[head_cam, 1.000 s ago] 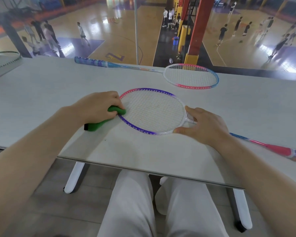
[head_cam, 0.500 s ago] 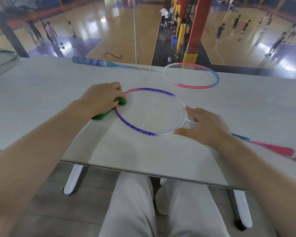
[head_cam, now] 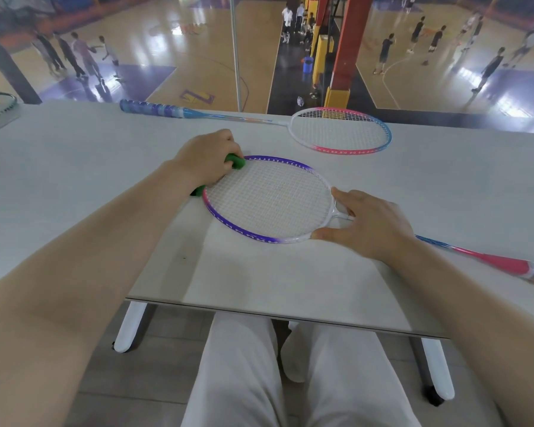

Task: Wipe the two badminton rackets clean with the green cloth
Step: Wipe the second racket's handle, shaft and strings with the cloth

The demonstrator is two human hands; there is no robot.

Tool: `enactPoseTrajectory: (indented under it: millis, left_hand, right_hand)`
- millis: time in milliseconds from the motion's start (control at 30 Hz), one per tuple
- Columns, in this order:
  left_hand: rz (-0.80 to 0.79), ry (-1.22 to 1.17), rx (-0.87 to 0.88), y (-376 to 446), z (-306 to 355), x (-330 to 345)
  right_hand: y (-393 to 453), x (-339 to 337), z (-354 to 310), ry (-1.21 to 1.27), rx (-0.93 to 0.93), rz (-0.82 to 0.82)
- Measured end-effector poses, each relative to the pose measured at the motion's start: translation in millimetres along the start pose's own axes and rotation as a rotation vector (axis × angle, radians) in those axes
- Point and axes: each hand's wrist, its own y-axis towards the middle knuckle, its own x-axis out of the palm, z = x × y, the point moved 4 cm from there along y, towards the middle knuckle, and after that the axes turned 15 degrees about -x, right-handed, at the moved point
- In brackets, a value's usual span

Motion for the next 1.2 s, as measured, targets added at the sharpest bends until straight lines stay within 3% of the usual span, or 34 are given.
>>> enactPoseTrajectory:
  millis: [667,1200]
  left_hand:
    - [-0.125,-0.189,-0.111,-107,-21,-10]
    - [0.242,-0.438,-0.273,-156,-19,-39]
  right_hand:
    - [-3,-1,0,-0.011,-0.049,0.073]
    - [-8,-17,-1,0.01,-0.083,0.153]
